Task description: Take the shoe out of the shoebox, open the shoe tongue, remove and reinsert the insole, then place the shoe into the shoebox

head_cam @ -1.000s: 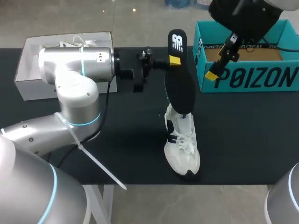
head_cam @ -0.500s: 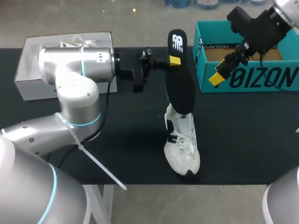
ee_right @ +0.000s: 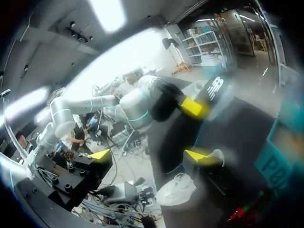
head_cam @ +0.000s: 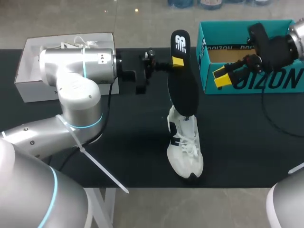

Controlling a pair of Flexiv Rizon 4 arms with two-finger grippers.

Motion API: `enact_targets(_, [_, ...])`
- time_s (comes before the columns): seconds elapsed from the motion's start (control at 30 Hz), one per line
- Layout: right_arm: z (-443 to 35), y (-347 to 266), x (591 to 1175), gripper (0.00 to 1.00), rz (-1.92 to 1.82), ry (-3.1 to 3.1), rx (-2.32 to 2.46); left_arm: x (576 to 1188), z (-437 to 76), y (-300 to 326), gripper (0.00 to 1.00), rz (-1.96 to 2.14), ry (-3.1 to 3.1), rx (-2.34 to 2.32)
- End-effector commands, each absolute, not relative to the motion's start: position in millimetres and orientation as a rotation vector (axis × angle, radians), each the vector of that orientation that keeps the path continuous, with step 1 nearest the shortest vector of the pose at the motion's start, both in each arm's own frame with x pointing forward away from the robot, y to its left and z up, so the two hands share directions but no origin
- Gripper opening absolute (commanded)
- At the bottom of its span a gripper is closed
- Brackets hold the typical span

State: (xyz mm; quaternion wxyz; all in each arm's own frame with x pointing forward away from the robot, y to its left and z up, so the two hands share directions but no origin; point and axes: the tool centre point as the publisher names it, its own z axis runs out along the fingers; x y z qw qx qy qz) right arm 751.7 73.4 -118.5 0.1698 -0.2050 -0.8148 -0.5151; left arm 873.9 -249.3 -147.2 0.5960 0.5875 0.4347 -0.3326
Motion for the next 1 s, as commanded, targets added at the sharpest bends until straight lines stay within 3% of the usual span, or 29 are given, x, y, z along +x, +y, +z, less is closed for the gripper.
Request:
enact_targets(0.03, [-127,73,763,1.00,-1.626,-2.234,-0.609,874,-148,-250,0.00,-0.771,1.009,1.366])
enact_targets(0.47, [-144,74,809,1.00,-1.559,-2.246,-0.669,874,-148,-250,0.00,-0.771,1.009,1.366])
enact_targets(1.0, [-166,127,832,1.00,-1.502,-2.154,-0.585,874,-148,-250,0.00,-0.771,1.009,1.366])
